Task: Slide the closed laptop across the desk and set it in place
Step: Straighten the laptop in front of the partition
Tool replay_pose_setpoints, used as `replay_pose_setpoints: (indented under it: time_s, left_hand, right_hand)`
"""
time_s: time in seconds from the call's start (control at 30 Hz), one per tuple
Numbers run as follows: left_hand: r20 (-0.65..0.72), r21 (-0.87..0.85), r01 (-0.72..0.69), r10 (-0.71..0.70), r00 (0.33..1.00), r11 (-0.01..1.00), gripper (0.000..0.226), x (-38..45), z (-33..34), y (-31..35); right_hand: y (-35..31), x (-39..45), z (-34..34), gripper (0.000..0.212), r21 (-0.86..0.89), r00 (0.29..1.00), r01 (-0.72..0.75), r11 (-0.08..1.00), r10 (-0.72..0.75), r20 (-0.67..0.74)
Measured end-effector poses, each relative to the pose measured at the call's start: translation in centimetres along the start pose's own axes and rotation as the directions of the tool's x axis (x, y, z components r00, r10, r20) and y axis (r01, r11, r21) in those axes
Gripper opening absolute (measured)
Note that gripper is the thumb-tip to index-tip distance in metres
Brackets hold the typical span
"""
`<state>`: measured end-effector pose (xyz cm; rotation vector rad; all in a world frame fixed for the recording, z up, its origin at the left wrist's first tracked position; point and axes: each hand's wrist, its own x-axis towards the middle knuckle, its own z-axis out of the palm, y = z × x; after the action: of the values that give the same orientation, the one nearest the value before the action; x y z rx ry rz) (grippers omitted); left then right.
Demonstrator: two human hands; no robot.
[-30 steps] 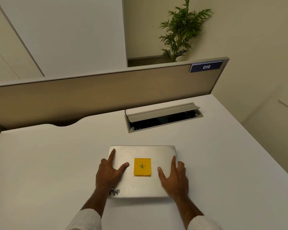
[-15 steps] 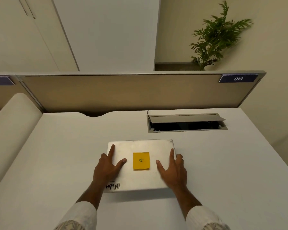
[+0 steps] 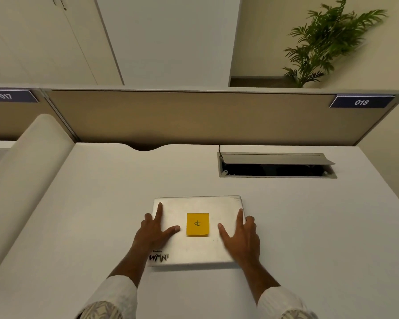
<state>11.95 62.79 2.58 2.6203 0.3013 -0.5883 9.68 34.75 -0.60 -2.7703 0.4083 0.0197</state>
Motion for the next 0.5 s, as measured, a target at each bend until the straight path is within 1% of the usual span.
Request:
replay_pose_setpoints:
  time_s: [0.17, 0.33, 0.5]
  left_hand:
    - [-0.014, 0.066, -0.028, 0.029, 0.999, 0.997, 0.108, 0.3, 0.3, -0.2]
    - [-0.018, 0.121, -0.052, 0.055, 0.998, 0.991, 0.106, 0.7, 0.4, -0.5]
    - [-0.021, 0.138, -0.061, 0.065, 0.998, 0.989, 0.104, 1.0, 0.6, -0.7]
  right_hand:
    - [0.0, -0.2, 0.6, 0.096, 0.008, 1.0, -0.01, 1.0, 0.01, -0.004]
    - [-0.2, -0.2, 1.0, 0.096, -0.025, 1.0, -0.021, 0.999, 0.02, -0.016]
    - [-0.2, -0.3, 1.2, 0.095, -0.038, 1.0, -0.014, 0.999, 0.013, -0.02]
